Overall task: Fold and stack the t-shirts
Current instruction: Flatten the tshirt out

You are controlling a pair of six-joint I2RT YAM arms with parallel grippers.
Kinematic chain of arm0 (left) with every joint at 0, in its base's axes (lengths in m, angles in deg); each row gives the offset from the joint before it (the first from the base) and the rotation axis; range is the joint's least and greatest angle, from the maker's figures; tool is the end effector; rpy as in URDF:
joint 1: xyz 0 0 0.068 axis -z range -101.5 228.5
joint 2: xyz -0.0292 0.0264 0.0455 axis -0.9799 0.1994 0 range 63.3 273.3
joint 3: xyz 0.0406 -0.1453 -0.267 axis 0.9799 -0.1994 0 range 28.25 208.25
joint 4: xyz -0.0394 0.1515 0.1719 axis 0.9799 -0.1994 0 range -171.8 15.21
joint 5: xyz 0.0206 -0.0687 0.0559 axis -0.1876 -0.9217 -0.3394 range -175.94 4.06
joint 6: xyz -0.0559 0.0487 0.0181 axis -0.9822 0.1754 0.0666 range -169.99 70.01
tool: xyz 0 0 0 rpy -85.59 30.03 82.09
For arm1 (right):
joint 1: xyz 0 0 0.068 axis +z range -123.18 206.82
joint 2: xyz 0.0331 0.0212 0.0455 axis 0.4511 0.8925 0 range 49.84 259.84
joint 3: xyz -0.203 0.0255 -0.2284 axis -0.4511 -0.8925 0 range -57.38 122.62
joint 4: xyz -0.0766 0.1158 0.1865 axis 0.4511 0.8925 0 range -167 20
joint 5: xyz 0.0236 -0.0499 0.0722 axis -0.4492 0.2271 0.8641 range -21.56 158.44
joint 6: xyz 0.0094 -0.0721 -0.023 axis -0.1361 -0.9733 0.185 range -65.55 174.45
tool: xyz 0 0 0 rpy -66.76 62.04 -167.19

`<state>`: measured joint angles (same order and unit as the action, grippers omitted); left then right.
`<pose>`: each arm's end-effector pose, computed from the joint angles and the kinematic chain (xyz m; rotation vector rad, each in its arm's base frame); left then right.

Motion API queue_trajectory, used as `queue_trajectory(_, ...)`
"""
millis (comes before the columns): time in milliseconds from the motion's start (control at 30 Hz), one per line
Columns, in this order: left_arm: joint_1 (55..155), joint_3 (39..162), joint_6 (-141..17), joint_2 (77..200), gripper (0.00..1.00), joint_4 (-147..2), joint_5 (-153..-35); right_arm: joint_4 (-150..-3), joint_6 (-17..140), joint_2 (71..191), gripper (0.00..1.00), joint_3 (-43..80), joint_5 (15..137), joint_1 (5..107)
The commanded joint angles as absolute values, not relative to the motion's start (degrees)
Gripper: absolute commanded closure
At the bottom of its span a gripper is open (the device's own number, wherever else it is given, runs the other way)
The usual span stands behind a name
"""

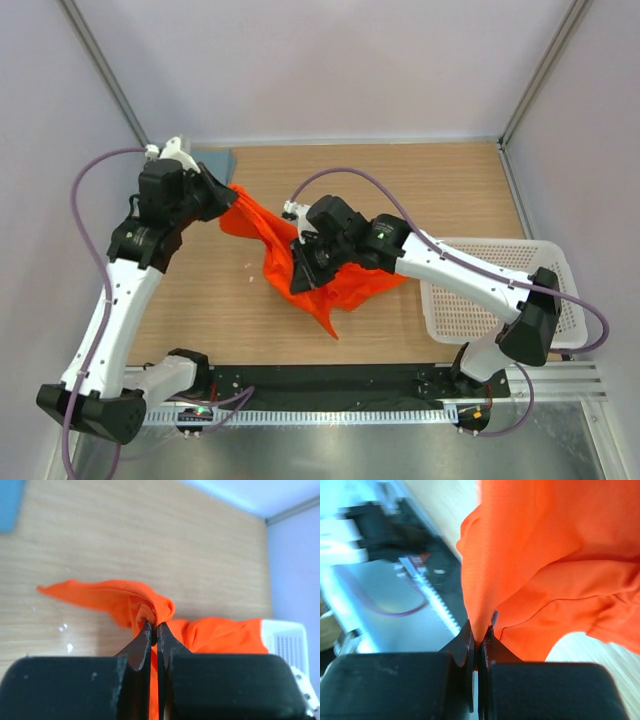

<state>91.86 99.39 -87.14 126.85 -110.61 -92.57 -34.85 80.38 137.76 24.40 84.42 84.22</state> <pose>0.2053 -0.0564 0.4033 -0.3661 2.0953 -0.6538 0.1567 0.2781 0.3473 -0.8453 2.4832 0.9380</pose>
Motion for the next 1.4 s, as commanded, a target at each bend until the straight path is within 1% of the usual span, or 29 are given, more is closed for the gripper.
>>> queue_trajectory(0,91.42,105.23,-83.83,123.16,1.0,-114.08,-82.46,-38.59,80.9,138.69,0.99,30.04,93.9,87.1)
queue_trajectory(67,91.33,109.78,-82.69,120.61,1.0,-115.04,-79.8,-39.12,80.9,142.28,0.98,33.48,96.46,89.56)
queue_trajectory(133,91.07,113.75,-81.55,119.21,1.0,-116.62,-75.41,-39.04,81.25,145.45,0.98,40.85,99.96,91.23)
queue_trajectory(167,90.98,118.56,-80.33,118.85,1.0,-118.28,-73.91,-38.08,80.9,147.21,0.98,44.27,100.95,92.81)
queue_trajectory(200,91.06,120.69,-79.36,118.59,1.0,-118.91,-72.5,-36.5,79.94,151.49,0.99,53.1,101.56,93.87)
queue_trajectory(233,91.06,123.15,-78.74,118.32,1.0,-119.18,-69.71,-31.96,78.28,153.36,0.99,57.97,102.09,94.49)
queue_trajectory(300,90.98,129.11,-76.8,118.14,1.0,-119.36,-66.88,-30.43,79.05,156.88,0.99,67.8,104.46,94.67)
queue_trajectory(400,91.06,133.88,-75.39,119.37,0.99,-116.47,-65.11,-30.86,79.84,156.55,0.98,71.99,104.56,94.23)
queue_trajectory(467,90.98,134.6,-75.57,121.04,1.0,-114.71,-67.46,-32.26,81.15,155.23,0.99,69.81,103.95,93.18)
queue_trajectory(533,90.98,134.52,-77.05,124.81,1.0,-113.21,-70.45,-35.67,83.17,151.99,0.99,62.79,104.12,90.02)
queue_trajectory(567,91.06,134.17,-77.76,126.39,1.0,-112.68,-74.73,-37.35,84.49,150.4,0.98,59.63,104.38,88.7)
queue_trajectory(600,91.06,133.81,-79.59,130.41,1.0,-112.15,-78.17,-39.28,87.46,148.74,0.98,52.64,104.91,86.95)
queue_trajectory(667,90.98,132.41,-81.45,135.43,1.0,-110.05,-85.2,-44.38,89.42,142.94,0.99,45.14,104.82,81.5)
queue_trajectory(700,91.06,131.88,-82.5,138.16,1.0,-109.34,-94.02,-45.79,91.6,140.83,0.99,36.66,103.78,79.48)
queue_trajectory(733,91.33,131.62,-84.51,144.27,1.0,-108.73,-97.5,-49.28,92.75,138.2,0.99,32.14,103.42,75.2)
queue_trajectory(767,91.76,130.92,-84.97,147.12,1.0,-108.55,-100.67,-50.28,94.33,134.52,0.99,27.74,103.33,72.98)
queue_trajectory(800,92.99,130.3,-84.71,149.76,1.0,-108.37,-101.66,-52.46,96.35,133.09,0.98,19.69,105.33,71.04)
queue_trajectory(867,97.03,128.29,-82.61,157.14,1.0,-106.45,-101.76,-52.75,95.76,130.11,0.99,12.61,105.79,67.0)
queue_trajectory(900,98.43,127.84,-81.9,159.95,1.0,-105.65,-101.15,-52.4,94.62,129.22,0.98,6.4,104.75,66.63)
queue_trajectory(933,99.58,127.92,-81.55,165.11,1.0,-105.21,-101.14,-51.96,93.39,128.51,0.98,3.38,101.95,66.54)
queue_trajectory(1000,103.01,130.01,-81.45,171.2,1.0,-104.94,-100.79,-51.7,92.68,126.93,0.98,-3.46,100.09,65.76)
queue_trajectory(1033,104.84,131.34,-81.54,176.97,1.0,-105.64,-100.96,-50.73,92.07,126.31,0.98,-4.72,98.95,64.45)
queue_trajectory(1100,106.09,137.3,-81.72,181.67,0.99,-107.92,-99.92,-45.65,89.62,125.43,0.99,-5.26,96.13,63.38)
queue_trajectory(1133,106.53,139.41,-82.07,185.69,0.98,-110.54,-99.82,-43.63,88.82,125.51,0.98,-5.0,93.95,62.33)
queue_trajectory(1167,106.62,143.79,-82.16,187.04,0.87,-112.13,-99.3,-40.91,87.77,125.52,0.98,-4.48,92.97,62.06)
queue_trajectory(1233,106.71,147.42,-80.59,188.72,0.82,-117.13,-97.64,-37.56,86.63,125.43,0.98,-3.34,87.9,61.1)
queue_trajectory(1267,106.62,149.35,-79.45,188.37,0.74,-118.46,-96.41,-34.93,86.09,125.25,0.98,-3.07,86.12,60.75)
queue_trajectory(1333,106.45,150.16,-77.42,186.8,0.62,-121.88,-91.94,-32.37,84.25,125.16,0.98,-2.28,81.9,59.78)
queue_trajectory(1367,106.27,149.98,-75.5,184.0,0.53,-122.77,-90.78,-30.01,83.46,125.42,0.98,-1.23,78.32,58.47)
